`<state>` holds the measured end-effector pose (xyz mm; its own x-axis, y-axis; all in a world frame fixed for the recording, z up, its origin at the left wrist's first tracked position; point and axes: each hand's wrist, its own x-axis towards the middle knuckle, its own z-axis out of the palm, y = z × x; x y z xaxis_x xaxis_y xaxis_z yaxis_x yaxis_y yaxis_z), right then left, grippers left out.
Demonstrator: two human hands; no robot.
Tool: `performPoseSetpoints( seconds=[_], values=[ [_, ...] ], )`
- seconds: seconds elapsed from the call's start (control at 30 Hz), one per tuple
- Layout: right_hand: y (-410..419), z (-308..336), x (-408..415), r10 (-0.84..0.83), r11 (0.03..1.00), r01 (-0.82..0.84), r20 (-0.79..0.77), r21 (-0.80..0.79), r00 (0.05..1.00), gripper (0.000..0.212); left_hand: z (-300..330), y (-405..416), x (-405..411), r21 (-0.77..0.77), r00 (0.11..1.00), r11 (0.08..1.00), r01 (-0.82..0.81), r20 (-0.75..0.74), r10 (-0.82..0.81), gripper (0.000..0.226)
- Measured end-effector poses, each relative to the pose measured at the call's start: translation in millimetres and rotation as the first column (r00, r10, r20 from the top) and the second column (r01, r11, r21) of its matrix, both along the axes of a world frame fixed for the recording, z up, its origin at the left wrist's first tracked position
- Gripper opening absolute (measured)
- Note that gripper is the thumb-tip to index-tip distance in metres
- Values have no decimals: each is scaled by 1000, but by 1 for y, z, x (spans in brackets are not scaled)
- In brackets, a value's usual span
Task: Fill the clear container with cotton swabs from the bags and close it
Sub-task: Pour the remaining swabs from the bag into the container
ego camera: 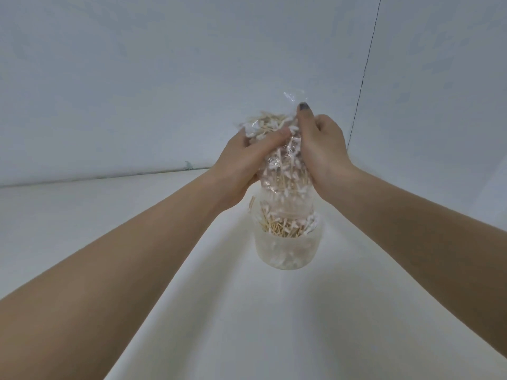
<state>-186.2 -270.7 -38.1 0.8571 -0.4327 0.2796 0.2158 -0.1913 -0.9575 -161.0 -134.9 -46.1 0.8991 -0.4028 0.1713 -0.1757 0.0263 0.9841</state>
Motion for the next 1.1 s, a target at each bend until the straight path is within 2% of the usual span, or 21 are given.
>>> performPoseSetpoints(
  seconds=[0.1, 0.17, 0.23, 0.3, 0.33, 0.43, 0.57, 0.67, 0.8, 0.9, 1.0, 1.1],
  values=[
    [3, 3, -1, -31, 999, 30, 38, 15, 999, 41, -2, 0, 1, -35, 988, 996, -83, 129, 87, 45],
    [5, 7, -1, -38, 999, 38, 48, -13, 998, 40, 1, -1, 0, -49, 994, 998, -32, 101, 37, 48],
    [7, 8, -1, -14, 1000, 14, 2, -17, 1000, 40, 0, -1, 0, -5, 998, 1000, 21, 64, -21, 36],
    [7, 11, 0, -2, 1000, 2, -7, -1, 1000, 40, 1, 1, 2, -11, 995, 1000, 20, 98, -19, 17],
    [7, 13, 0, -9, 1000, 9, 2, -17, 1000, 39, 3, 2, 0, -20, 995, 1000, 20, 101, -18, 15],
    [7, 14, -1, -21, 998, 23, 44, -52, 999, 37, 8, 2, -5, -22, 996, 998, 56, 77, -54, 32],
    [8, 18, -1, -98, 991, 107, 100, -81, 990, 39, 12, 1, -4, -58, 990, 998, -10, 142, 18, 38],
    [7, 20, 3, -87, 992, 94, 86, -81, 993, 37, 10, 1, -2, -12, 985, 995, 95, 145, -92, 35],
    [5, 21, 4, -39, 994, 46, 69, -101, 997, 35, 8, 6, 5, -22, 986, 999, -27, 163, 30, 52],
    [5, 20, 4, -60, 992, 67, 75, -106, 995, 34, 8, 7, 3, -45, 988, 999, -18, 154, 24, 33],
    [4, 21, 5, -57, 994, 62, 50, -88, 997, 36, 9, 6, 5, -59, 992, 998, -34, 122, 41, 38],
    [3, 18, 5, 16, 1000, -14, -71, 19, 997, 47, 11, 7, 6, -91, 995, 993, -80, 46, 85, 44]
  ],
)
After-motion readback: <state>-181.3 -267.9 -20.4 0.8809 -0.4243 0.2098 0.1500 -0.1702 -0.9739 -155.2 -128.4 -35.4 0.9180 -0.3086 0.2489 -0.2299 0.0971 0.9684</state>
